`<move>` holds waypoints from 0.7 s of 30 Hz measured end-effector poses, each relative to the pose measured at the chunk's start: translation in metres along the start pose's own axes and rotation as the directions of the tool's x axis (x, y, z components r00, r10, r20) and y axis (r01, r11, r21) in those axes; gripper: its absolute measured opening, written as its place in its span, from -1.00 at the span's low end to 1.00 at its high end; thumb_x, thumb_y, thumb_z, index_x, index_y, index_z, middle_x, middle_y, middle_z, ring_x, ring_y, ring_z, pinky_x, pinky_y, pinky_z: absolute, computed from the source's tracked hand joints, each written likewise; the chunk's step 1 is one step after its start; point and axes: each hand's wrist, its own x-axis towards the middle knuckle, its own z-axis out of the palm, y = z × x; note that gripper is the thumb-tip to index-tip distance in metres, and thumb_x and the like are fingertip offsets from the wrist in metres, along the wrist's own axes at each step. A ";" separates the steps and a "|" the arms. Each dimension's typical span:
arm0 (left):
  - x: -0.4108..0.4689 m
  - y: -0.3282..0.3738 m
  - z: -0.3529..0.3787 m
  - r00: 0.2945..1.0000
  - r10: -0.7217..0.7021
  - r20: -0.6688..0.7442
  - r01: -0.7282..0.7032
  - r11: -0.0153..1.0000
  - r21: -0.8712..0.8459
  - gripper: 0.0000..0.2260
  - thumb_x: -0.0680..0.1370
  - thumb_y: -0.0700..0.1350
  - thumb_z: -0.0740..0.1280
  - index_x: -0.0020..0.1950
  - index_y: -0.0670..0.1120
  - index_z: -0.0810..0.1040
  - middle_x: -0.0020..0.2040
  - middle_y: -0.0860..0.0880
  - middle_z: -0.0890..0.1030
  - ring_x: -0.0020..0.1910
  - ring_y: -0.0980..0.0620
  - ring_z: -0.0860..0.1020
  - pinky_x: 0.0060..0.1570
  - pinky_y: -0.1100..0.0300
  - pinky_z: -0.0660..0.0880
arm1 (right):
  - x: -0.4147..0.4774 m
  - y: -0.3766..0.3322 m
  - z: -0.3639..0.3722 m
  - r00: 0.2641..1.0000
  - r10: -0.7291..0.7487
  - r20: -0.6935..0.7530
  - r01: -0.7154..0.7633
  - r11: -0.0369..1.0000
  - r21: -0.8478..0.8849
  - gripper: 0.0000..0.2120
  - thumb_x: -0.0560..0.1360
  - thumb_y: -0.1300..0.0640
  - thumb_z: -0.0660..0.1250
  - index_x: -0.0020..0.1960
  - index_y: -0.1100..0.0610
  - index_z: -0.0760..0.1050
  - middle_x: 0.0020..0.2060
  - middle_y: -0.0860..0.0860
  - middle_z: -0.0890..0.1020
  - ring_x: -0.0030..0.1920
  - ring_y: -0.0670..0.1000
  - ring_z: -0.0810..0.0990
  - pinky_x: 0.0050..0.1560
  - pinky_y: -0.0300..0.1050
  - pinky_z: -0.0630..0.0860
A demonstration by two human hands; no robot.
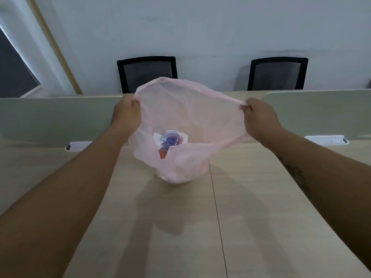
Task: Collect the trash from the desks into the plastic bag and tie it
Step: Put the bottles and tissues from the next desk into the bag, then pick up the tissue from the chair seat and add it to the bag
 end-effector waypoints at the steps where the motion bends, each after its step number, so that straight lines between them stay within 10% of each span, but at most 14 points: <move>1: -0.003 -0.005 -0.007 1.000 0.013 0.025 -0.014 0.999 0.050 -0.79 0.68 -0.02 0.07 -0.05 -0.08 0.38 -0.08 -0.10 0.47 -0.14 -0.10 0.42 -0.16 0.11 0.29 | -0.001 -0.001 0.004 1.000 0.000 0.031 0.000 1.000 0.010 -0.75 0.63 0.11 0.05 0.03 0.16 0.49 -0.11 0.16 0.56 -0.12 0.22 0.51 -0.10 0.05 0.49; 9: -0.067 -0.078 -0.080 0.986 -0.168 -0.008 0.165 0.953 0.252 -0.76 0.67 -0.03 0.15 0.02 -0.20 0.44 -0.01 -0.29 0.57 -0.03 -0.24 0.53 -0.16 0.04 0.33 | -0.032 -0.038 0.054 0.977 -0.092 0.193 0.019 0.938 0.347 -0.75 0.62 0.14 0.09 -0.12 0.19 0.46 -0.31 0.02 0.49 -0.24 0.15 0.49 -0.27 0.07 0.50; 13: -0.147 -0.094 -0.123 0.913 -0.394 0.101 0.341 0.877 0.340 -0.49 0.57 0.14 0.31 0.41 -0.12 0.35 0.20 -0.23 0.56 0.13 -0.19 0.54 0.05 0.07 0.44 | -0.066 -0.066 0.082 0.924 -0.162 0.347 -0.024 0.880 0.474 -0.75 0.63 0.09 0.07 -0.04 0.15 0.48 -0.19 0.05 0.55 -0.19 0.08 0.53 -0.17 0.14 0.60; 21: -0.334 -0.085 -0.181 0.531 -0.844 -0.071 0.477 0.228 0.849 -0.30 0.53 0.42 0.03 0.59 0.13 0.06 0.59 -0.06 0.14 0.54 -0.24 0.05 0.45 -0.21 0.06 | -0.159 -0.094 0.106 0.792 -0.369 0.487 0.034 0.822 0.568 -0.76 0.64 0.13 0.06 -0.05 0.11 0.49 -0.18 -0.02 0.55 -0.22 -0.03 0.50 -0.13 -0.14 0.38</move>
